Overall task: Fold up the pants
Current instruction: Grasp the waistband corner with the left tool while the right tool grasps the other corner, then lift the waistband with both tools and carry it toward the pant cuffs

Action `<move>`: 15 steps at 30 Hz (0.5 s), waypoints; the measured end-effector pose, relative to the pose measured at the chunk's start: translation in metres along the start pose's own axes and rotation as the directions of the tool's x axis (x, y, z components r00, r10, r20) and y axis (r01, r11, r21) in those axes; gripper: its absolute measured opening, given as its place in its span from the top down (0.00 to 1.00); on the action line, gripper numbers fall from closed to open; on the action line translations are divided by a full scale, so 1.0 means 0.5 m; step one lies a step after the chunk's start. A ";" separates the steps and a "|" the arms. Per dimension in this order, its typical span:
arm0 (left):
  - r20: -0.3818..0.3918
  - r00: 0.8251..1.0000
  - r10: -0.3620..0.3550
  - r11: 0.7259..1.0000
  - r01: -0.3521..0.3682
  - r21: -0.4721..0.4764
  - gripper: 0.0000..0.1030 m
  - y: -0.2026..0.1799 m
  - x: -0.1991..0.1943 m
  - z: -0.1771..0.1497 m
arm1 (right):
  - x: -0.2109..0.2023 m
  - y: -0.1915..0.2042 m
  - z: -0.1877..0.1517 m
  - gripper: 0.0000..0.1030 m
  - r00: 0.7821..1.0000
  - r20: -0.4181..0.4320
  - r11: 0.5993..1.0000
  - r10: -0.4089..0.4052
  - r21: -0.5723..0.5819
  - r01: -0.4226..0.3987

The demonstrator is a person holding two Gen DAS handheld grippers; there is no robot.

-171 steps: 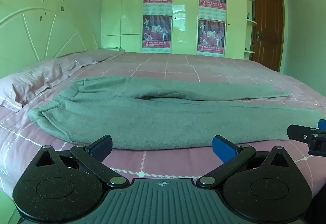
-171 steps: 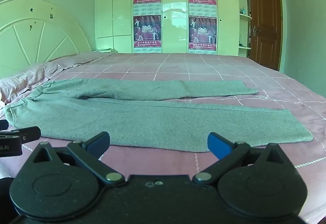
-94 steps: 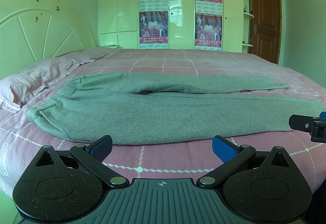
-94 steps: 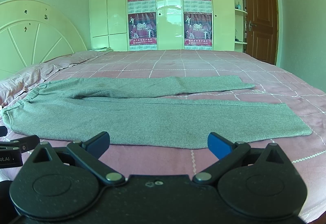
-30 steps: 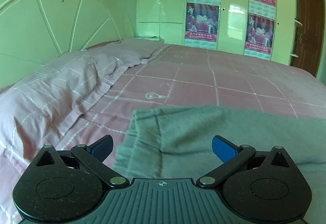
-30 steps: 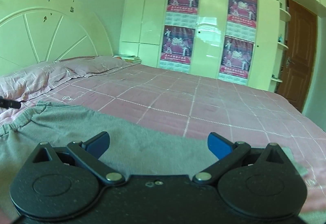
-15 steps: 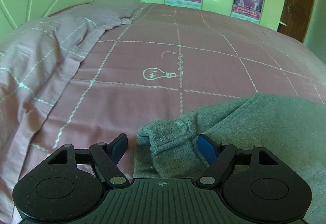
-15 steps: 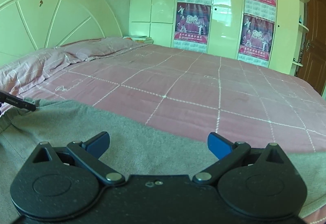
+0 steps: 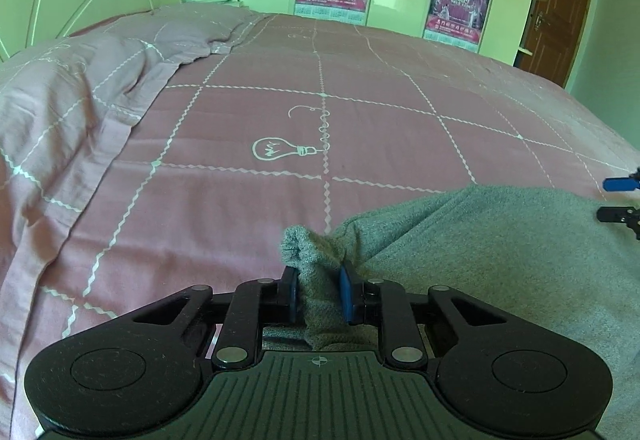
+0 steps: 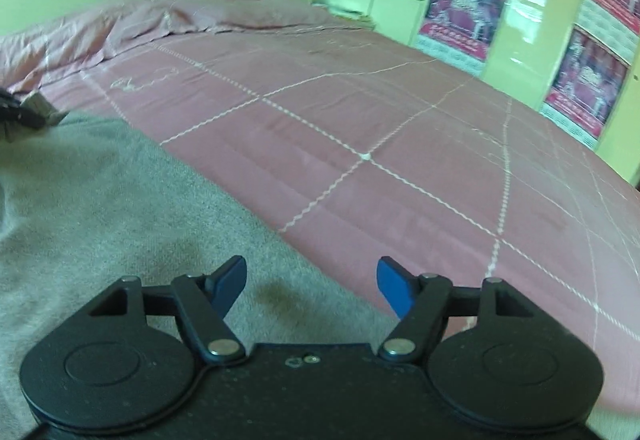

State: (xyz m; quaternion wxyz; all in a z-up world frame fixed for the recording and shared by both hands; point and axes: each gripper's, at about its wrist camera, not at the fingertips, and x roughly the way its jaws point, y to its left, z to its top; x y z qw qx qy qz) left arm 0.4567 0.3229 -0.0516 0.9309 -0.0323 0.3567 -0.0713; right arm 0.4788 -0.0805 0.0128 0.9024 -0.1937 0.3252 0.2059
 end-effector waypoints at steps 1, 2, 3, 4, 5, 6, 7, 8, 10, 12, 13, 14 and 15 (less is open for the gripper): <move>0.005 1.000 -0.003 1.000 0.003 -0.008 0.74 0.003 0.003 0.001 | 0.013 0.002 0.005 0.37 1.000 -0.025 1.000 0.014 -0.011 -0.014; 0.004 1.000 -0.006 1.000 0.006 -0.009 0.73 0.006 0.007 0.002 | 0.027 0.005 0.009 0.38 0.998 -0.058 0.999 0.033 -0.018 -0.034; 0.001 1.000 -0.009 1.000 0.009 -0.004 0.72 0.006 0.012 0.004 | 0.042 0.006 0.010 0.39 0.995 -0.090 0.998 0.047 -0.025 -0.049; -0.001 1.000 -0.013 1.000 0.013 -0.003 0.72 0.007 0.016 0.005 | 0.050 0.007 0.009 0.39 0.993 -0.104 0.998 0.054 -0.022 -0.057; -0.004 1.000 -0.017 1.000 0.017 -0.009 0.72 0.008 0.020 0.007 | 0.054 0.005 0.009 0.41 0.992 -0.107 0.998 0.066 -0.009 -0.067; -0.008 1.000 -0.018 1.000 0.018 -0.009 0.72 0.007 0.024 0.008 | 0.059 0.002 0.009 0.53 0.989 -0.114 0.996 0.091 0.017 -0.090; -0.012 1.000 -0.016 1.000 0.016 0.007 0.75 0.003 0.027 0.008 | 0.061 0.001 0.012 0.87 0.986 -0.117 0.992 0.123 0.041 -0.119; -0.013 1.000 -0.019 1.000 0.019 0.018 0.77 0.000 0.028 0.008 | 0.059 0.009 0.015 1.00 0.987 -0.118 0.994 0.109 0.029 -0.107; 0.005 1.000 -0.025 0.999 0.025 0.029 0.85 -0.002 0.018 0.009 | 0.047 0.027 0.017 1.00 0.991 -0.109 0.997 0.074 -0.015 -0.076; 0.048 0.998 -0.028 0.999 0.026 0.048 0.86 -0.003 -0.005 0.007 | 0.017 0.028 0.015 1.00 0.995 -0.073 0.998 0.066 -0.010 -0.067; 0.075 0.996 -0.038 0.998 0.034 0.053 0.86 -0.003 -0.019 0.005 | -0.004 0.028 0.015 1.00 0.997 -0.051 0.998 0.064 -0.013 -0.065; 0.109 0.993 -0.045 0.998 0.039 0.058 0.86 -0.001 -0.039 0.004 | -0.027 0.032 0.016 1.00 0.998 -0.027 0.998 0.062 -0.019 -0.062; 0.132 0.990 -0.050 0.997 0.042 0.062 0.86 -0.001 -0.055 0.003 | -0.054 0.034 0.016 1.00 0.998 -0.006 0.998 0.059 -0.029 -0.059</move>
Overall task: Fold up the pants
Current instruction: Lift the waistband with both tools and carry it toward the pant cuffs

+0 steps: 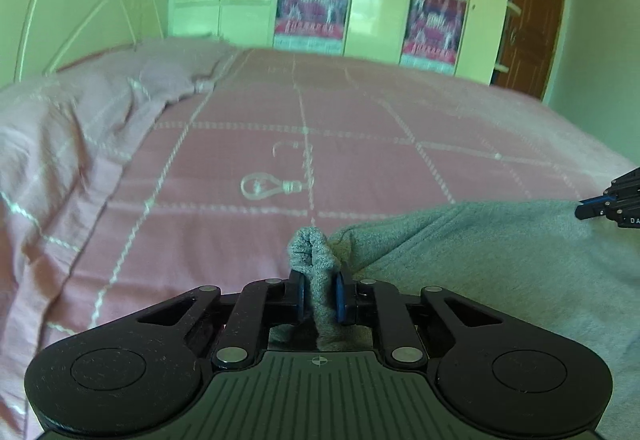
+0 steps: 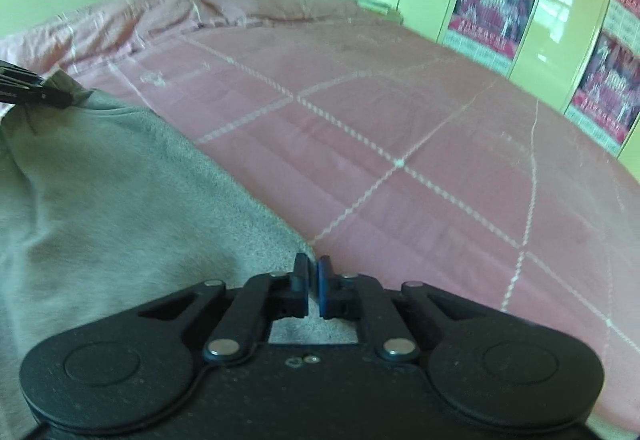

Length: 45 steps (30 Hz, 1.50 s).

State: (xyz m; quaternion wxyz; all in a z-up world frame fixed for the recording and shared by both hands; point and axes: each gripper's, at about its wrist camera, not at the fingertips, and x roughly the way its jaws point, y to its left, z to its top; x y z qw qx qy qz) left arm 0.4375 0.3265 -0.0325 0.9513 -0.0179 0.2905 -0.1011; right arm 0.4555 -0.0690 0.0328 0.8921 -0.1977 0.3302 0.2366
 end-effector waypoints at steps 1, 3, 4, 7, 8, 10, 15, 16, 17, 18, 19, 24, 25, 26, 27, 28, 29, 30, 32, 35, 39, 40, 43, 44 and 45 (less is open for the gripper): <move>0.032 0.999 -0.008 1.000 0.008 0.005 0.86 -0.002 -0.021 0.001 | -0.026 0.005 -0.001 1.00 1.000 0.016 1.000 -0.004 -0.010 0.004; 0.088 0.996 -0.018 1.000 0.015 0.028 0.86 -0.010 -0.062 0.000 | -0.078 0.019 -0.006 1.00 0.999 0.049 1.000 -0.013 -0.022 0.014; 0.117 0.993 -0.023 0.999 0.018 0.044 0.86 -0.017 -0.085 -0.001 | -0.106 0.026 -0.012 1.00 0.998 0.065 0.999 -0.022 -0.032 0.024; 0.184 0.982 -0.030 0.997 0.016 0.079 0.87 -0.038 -0.154 -0.017 | -0.176 0.062 -0.032 1.00 0.994 0.096 0.996 -0.050 -0.070 0.056; 0.202 0.979 -0.028 0.995 0.009 0.095 0.87 -0.047 -0.175 -0.025 | -0.196 0.073 -0.041 1.00 0.993 0.106 0.995 -0.056 -0.077 0.065; 0.233 0.972 -0.031 0.992 0.002 0.125 0.87 -0.063 -0.219 -0.043 | -0.238 0.098 -0.062 1.00 0.989 0.126 0.992 -0.076 -0.086 0.088; 0.270 0.963 -0.014 0.975 -0.046 0.216 0.87 -0.110 -0.323 -0.105 | -0.322 0.177 -0.126 1.00 0.977 0.172 0.976 -0.129 -0.151 0.155; 0.275 0.961 -0.012 0.974 -0.052 0.222 0.87 -0.119 -0.343 -0.122 | -0.336 0.196 -0.142 1.00 0.975 0.174 0.972 -0.138 -0.166 0.167; 0.280 0.960 -0.009 0.971 -0.059 0.233 0.87 -0.133 -0.366 -0.145 | -0.347 0.212 -0.159 1.00 0.972 0.181 0.966 -0.153 -0.182 0.186; 0.279 0.960 0.001 0.963 -0.076 0.258 0.87 -0.144 -0.379 -0.164 | -0.354 0.227 -0.176 1.00 0.971 0.179 0.962 -0.160 -0.191 0.194; 0.279 0.960 0.013 0.958 -0.092 0.272 0.87 -0.159 -0.397 -0.187 | -0.357 0.242 -0.194 1.00 0.973 0.167 0.960 -0.162 -0.200 0.194; 0.214 0.975 0.063 0.976 -0.105 0.190 0.78 -0.199 -0.445 -0.271 | -0.345 0.336 -0.293 0.78 0.977 0.116 0.910 -0.181 -0.357 0.211; 0.205 0.976 0.080 0.979 -0.116 0.170 0.71 -0.205 -0.455 -0.280 | -0.352 0.347 -0.303 0.76 0.978 0.119 0.912 -0.172 -0.356 0.203; 0.189 0.976 0.104 0.981 -0.132 0.145 0.68 -0.208 -0.463 -0.287 | -0.358 0.357 -0.310 0.76 0.979 0.114 0.917 -0.170 -0.345 0.199; 0.179 0.976 0.122 0.984 -0.142 0.106 0.63 -0.210 -0.471 -0.291 | -0.363 0.360 -0.314 0.76 0.979 0.106 0.925 -0.172 -0.325 0.198; 0.161 0.977 0.139 0.986 -0.151 0.065 0.62 -0.211 -0.476 -0.296 | -0.370 0.360 -0.317 0.76 0.980 0.100 0.936 -0.170 -0.295 0.193; 0.135 0.978 0.157 0.986 -0.162 0.027 0.62 -0.211 -0.479 -0.302 | -0.378 0.357 -0.319 0.76 0.981 0.099 0.947 -0.166 -0.260 0.187; 0.110 0.980 0.166 0.986 -0.166 -0.010 0.62 -0.211 -0.483 -0.311 | -0.387 0.352 -0.322 0.76 0.981 0.101 0.957 -0.168 -0.223 0.187; 0.080 0.982 0.171 0.983 -0.164 -0.088 0.62 -0.214 -0.496 -0.325 | -0.407 0.345 -0.330 0.76 0.977 0.110 0.968 -0.183 -0.155 0.199; 0.085 0.984 0.159 0.964 -0.136 -0.230 0.62 -0.214 -0.521 -0.334 | -0.426 0.328 -0.335 0.75 0.969 0.128 0.973 -0.212 -0.069 0.222; 0.120 0.986 0.112 0.897 -0.048 -0.439 0.62 -0.216 -0.536 -0.343 | -0.438 0.309 -0.341 0.74 0.960 0.137 0.969 -0.245 0.048 0.240; 0.132 0.986 0.104 0.874 -0.027 -0.485 0.62 -0.214 -0.532 -0.341 | -0.440 0.304 -0.348 0.74 0.956 0.141 0.965 -0.258 0.078 0.249; 0.170 0.982 0.087 0.816 0.027 -0.578 0.62 -0.211 -0.500 -0.327 | -0.430 0.286 -0.344 0.73 0.951 0.132 0.952 -0.281 0.165 0.258; 0.178 0.980 0.089 0.804 0.035 -0.593 0.62 -0.213 -0.493 -0.323 | -0.427 0.278 -0.341 0.73 0.951 0.128 0.947 -0.282 0.195 0.255; 0.191 0.978 0.089 0.791 0.047 -0.611 0.62 -0.215 -0.488 -0.320 | -0.422 0.271 -0.339 0.72 0.951 0.126 0.940 -0.283 0.234 0.249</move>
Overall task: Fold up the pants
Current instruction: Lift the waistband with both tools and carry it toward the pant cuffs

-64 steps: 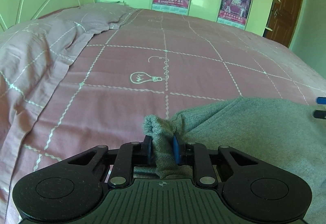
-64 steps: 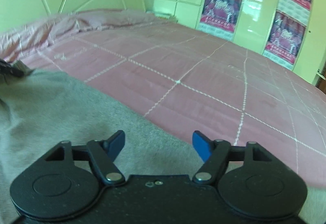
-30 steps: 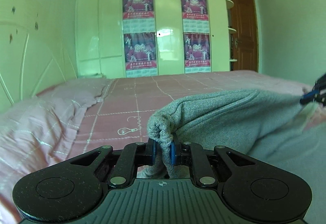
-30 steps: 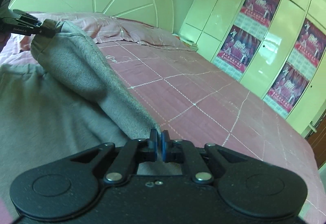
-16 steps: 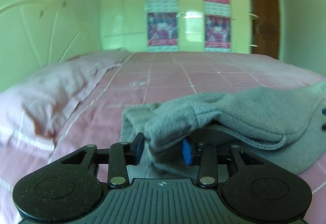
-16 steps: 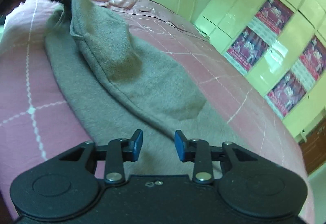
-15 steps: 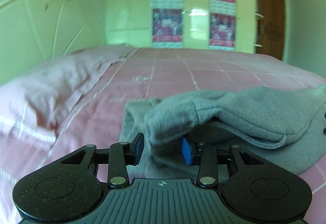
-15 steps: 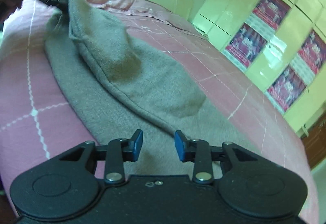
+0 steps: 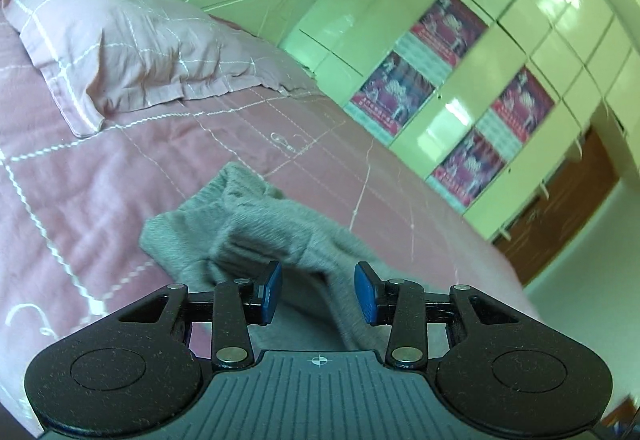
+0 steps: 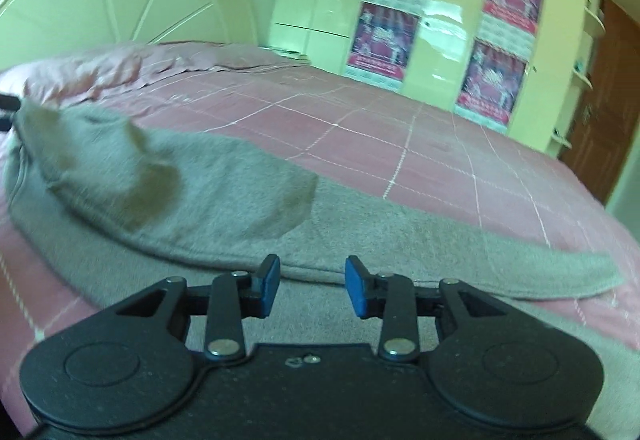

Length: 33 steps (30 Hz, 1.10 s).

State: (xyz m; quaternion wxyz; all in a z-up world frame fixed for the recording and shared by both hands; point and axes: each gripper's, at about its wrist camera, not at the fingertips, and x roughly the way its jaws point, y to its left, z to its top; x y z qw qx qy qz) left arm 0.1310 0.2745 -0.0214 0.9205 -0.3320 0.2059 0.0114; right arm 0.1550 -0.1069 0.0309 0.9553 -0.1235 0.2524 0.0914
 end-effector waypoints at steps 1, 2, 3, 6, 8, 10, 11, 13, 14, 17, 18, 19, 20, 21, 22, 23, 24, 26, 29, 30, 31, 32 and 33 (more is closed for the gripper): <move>0.001 1.000 -0.010 1.000 0.010 -0.027 0.60 -0.001 0.008 0.001 | 0.006 -0.007 0.003 0.71 1.000 -0.003 0.999 0.005 0.039 -0.004; -0.003 1.000 -0.014 0.998 0.014 -0.054 0.57 -0.003 0.017 0.001 | 0.015 -0.018 0.003 0.69 1.000 -0.015 0.994 0.015 0.105 -0.013; -0.006 1.000 -0.018 0.996 0.018 -0.085 0.48 -0.002 0.024 0.001 | 0.024 -0.033 0.004 0.68 0.999 -0.027 0.983 0.035 0.183 -0.030; 0.004 1.000 -0.031 0.978 0.031 -0.208 0.39 0.015 0.044 0.000 | 0.052 -0.085 -0.009 0.59 0.992 -0.039 0.883 0.122 0.461 -0.090; 0.004 1.000 -0.027 0.958 0.027 -0.286 0.39 0.030 0.055 -0.001 | 0.081 -0.120 -0.031 0.58 0.978 -0.047 0.755 0.203 0.643 -0.126; 0.000 1.000 -0.031 0.938 0.030 -0.346 0.39 0.046 0.066 -0.004 | 0.107 -0.148 -0.060 0.58 0.964 -0.035 0.600 0.264 0.788 -0.136; -0.007 1.000 -0.026 0.931 0.021 -0.364 0.39 0.052 0.073 -0.004 | 0.119 -0.160 -0.073 0.58 0.960 -0.024 0.530 0.279 0.837 -0.133; -0.029 1.000 -0.009 0.918 -0.003 -0.396 0.39 0.068 0.090 -0.001 | 0.143 -0.183 -0.093 0.61 0.954 0.011 0.398 0.299 0.908 -0.135; -0.040 0.999 0.000 0.912 -0.016 -0.410 0.39 0.078 0.099 0.002 | 0.153 -0.194 -0.100 0.61 0.952 0.024 0.345 0.306 0.929 -0.134; -0.069 0.998 -0.004 0.904 -0.026 -0.427 0.42 0.095 0.125 0.019 | 0.184 -0.220 -0.110 0.73 0.945 0.036 0.232 0.326 0.966 -0.117; -0.080 0.997 -0.021 0.911 -0.014 -0.412 0.63 0.096 0.134 0.027 | 0.190 -0.225 -0.108 1.00 0.941 0.025 0.235 0.337 0.966 -0.110; -0.108 0.993 -0.038 0.921 -0.008 -0.389 0.71 0.093 0.148 0.036 | 0.190 -0.228 -0.102 1.00 0.941 0.022 0.258 0.337 0.959 -0.115; -0.132 0.989 -0.060 0.930 0.007 -0.367 0.73 0.090 0.162 0.049 | 0.183 -0.230 -0.089 1.00 0.943 0.034 0.297 0.331 0.945 -0.139; -0.152 0.984 -0.089 0.944 0.034 -0.328 0.75 0.087 0.177 0.070 | 0.170 -0.230 -0.073 1.00 0.946 0.053 0.343 0.321 0.924 -0.168; -0.146 0.983 -0.112 0.956 0.066 -0.287 0.76 0.080 0.184 0.094 | 0.145 -0.227 -0.048 1.00 0.949 0.080 0.404 0.304 0.892 -0.204; -0.107 0.979 -0.175 0.955 0.142 -0.262 0.76 0.074 0.183 0.122 | 0.111 -0.227 -0.025 1.00 0.951 0.127 0.455 0.283 0.855 -0.250; -0.057 0.969 -0.241 0.947 0.223 -0.230 0.76 0.067 0.177 0.152 | 0.074 -0.227 -0.007 1.00 0.945 0.190 0.494 0.268 0.815 -0.304; 0.030 0.936 -0.350 0.924 0.351 -0.151 0.76 0.054 0.159 0.203 | -0.002 -0.225 0.007 1.00 0.917 0.316 0.544 0.245 0.738 -0.399; -0.075 0.954 -0.290 0.953 0.282 -0.108 0.76 0.081 0.175 0.216 | -0.051 -0.199 -0.024 1.00 0.914 0.308 0.617 0.264 0.675 -0.406; -0.173 0.963 -0.206 0.974 0.185 -0.128 0.76 0.107 0.198 0.193 | -0.026 -0.183 -0.045 1.00 0.940 0.191 0.666 0.284 0.665 -0.337; -0.240 0.960 -0.143 0.985 0.114 -0.131 0.76 0.128 0.213 0.170 | 0.012 -0.174 -0.079 1.00 0.947 0.054 0.656 0.317 0.708 -0.261; -0.292 0.953 -0.080 0.993 0.051 -0.106 0.76 0.148 0.223 0.147 | 0.045 -0.168 -0.111 1.00 0.930 -0.034 0.613 0.367 0.761 -0.214; -0.304 0.950 -0.066 0.994 0.037 -0.099 0.77 0.165 0.223 0.129 | 0.050 -0.164 -0.133 1.00 0.926 -0.046 0.602 0.375 0.772 -0.205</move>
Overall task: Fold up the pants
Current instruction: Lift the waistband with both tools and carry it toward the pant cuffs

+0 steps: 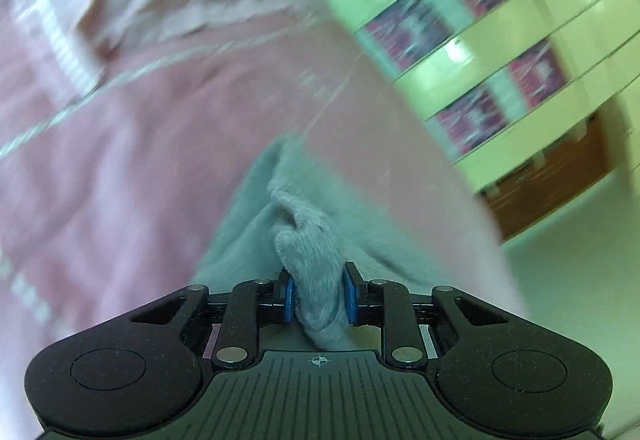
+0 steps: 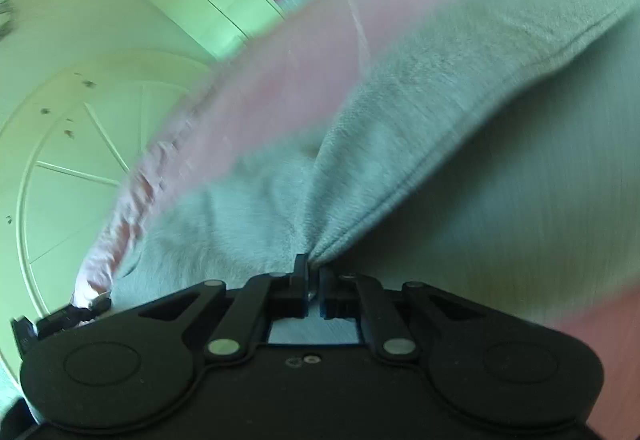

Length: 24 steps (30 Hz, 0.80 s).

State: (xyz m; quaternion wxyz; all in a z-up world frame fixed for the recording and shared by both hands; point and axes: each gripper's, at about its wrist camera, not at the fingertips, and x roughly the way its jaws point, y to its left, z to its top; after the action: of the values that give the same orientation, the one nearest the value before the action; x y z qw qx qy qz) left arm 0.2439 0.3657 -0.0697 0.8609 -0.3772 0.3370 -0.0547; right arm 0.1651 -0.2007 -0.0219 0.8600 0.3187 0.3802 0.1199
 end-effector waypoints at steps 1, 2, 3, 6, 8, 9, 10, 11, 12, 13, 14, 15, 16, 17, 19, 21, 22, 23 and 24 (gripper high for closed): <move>0.019 0.999 -0.030 0.999 0.030 -0.030 0.77 0.016 -0.003 -0.009 | -0.006 0.000 -0.008 1.00 1.000 0.018 1.000 0.003 -0.019 -0.002; 0.034 0.998 -0.050 0.997 0.052 -0.063 0.77 0.026 -0.004 -0.012 | -0.010 0.003 -0.009 1.00 1.000 0.026 1.000 0.005 -0.019 -0.004; 0.042 0.997 -0.058 0.995 0.061 -0.080 0.77 0.029 -0.002 -0.010 | -0.011 0.004 -0.008 1.00 1.000 0.026 1.000 0.006 -0.008 -0.006; 0.040 0.998 -0.050 0.996 0.053 -0.078 0.76 0.021 0.017 -0.004 | -0.011 -0.005 0.005 0.95 1.000 0.028 1.000 0.002 0.016 -0.002; 0.029 0.999 -0.043 0.997 0.044 -0.057 0.76 0.013 0.030 0.007 | -0.011 -0.018 0.013 0.95 0.999 0.039 0.998 0.000 0.057 -0.002; 0.019 0.999 -0.037 0.998 0.038 -0.041 0.76 0.011 0.036 0.014 | -0.008 -0.027 0.015 0.95 0.999 0.041 0.997 0.000 0.082 -0.003; 0.011 0.999 -0.032 0.999 0.032 -0.027 0.76 0.006 0.041 0.021 | -0.004 -0.032 0.015 0.95 0.999 0.034 0.994 -0.001 0.106 -0.002; 0.002 1.000 -0.030 0.999 0.030 -0.013 0.76 0.007 0.032 0.016 | -0.001 -0.043 0.011 0.96 1.000 0.030 0.992 -0.001 0.129 -0.003; -0.004 1.000 -0.029 1.000 0.029 0.000 0.76 0.015 0.022 0.016 | 0.002 -0.042 0.012 0.98 1.000 0.026 0.989 -0.004 0.147 0.000; 0.001 1.000 -0.029 0.999 0.029 0.014 0.76 0.009 0.018 0.022 | 0.000 -0.035 0.011 1.00 1.000 0.026 0.991 -0.009 0.134 0.006; 0.016 0.999 -0.046 0.999 0.046 0.023 0.76 0.004 0.009 0.029 | -0.011 -0.019 0.012 1.00 0.999 0.043 0.995 0.001 0.098 -0.005; 0.044 0.996 -0.078 0.997 0.077 0.032 0.76 -0.002 -0.010 0.039 | -0.031 0.002 0.012 1.00 0.996 0.079 0.998 0.038 0.048 -0.042; 0.089 0.990 -0.106 0.994 0.103 0.040 0.77 -0.008 -0.026 0.051 | -0.055 0.021 0.008 1.00 0.991 0.112 0.997 0.075 -0.005 -0.075; 0.130 0.983 -0.127 0.992 0.122 0.045 0.77 -0.011 -0.044 0.062 | -0.078 0.037 0.005 1.00 0.985 0.138 0.994 0.102 -0.046 -0.097; 0.152 0.982 -0.114 0.993 0.107 0.051 0.77 -0.002 -0.069 0.075 | -0.099 0.041 -0.004 1.00 0.982 0.142 0.991 0.127 -0.069 -0.119; 0.084 0.995 -0.063 0.997 0.059 0.041 0.77 0.025 -0.052 0.068 | -0.065 0.015 -0.017 1.00 0.998 0.059 0.998 0.035 -0.060 -0.032; 0.045 0.999 -0.021 0.999 0.020 0.035 0.77 0.035 -0.038 0.060 | -0.033 -0.007 -0.026 1.00 0.999 -0.027 0.999 -0.026 -0.032 0.025; 0.023 1.000 0.010 0.999 -0.011 0.034 0.77 0.049 -0.030 0.044 | -0.024 -0.027 -0.032 1.00 1.000 -0.025 1.000 -0.007 0.022 0.008; 0.037 0.999 0.004 1.000 -0.005 0.011 0.77 0.058 -0.033 0.031 | -0.026 -0.035 -0.032 1.00 1.000 -0.003 0.998 0.013 0.062 -0.013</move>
State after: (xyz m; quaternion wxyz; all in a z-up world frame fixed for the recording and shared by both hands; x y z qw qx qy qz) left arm 0.2359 0.4016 -0.0733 0.8692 -0.3727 0.3215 -0.0476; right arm 0.1436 -0.2127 -0.0336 0.8481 0.3476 0.3832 0.1139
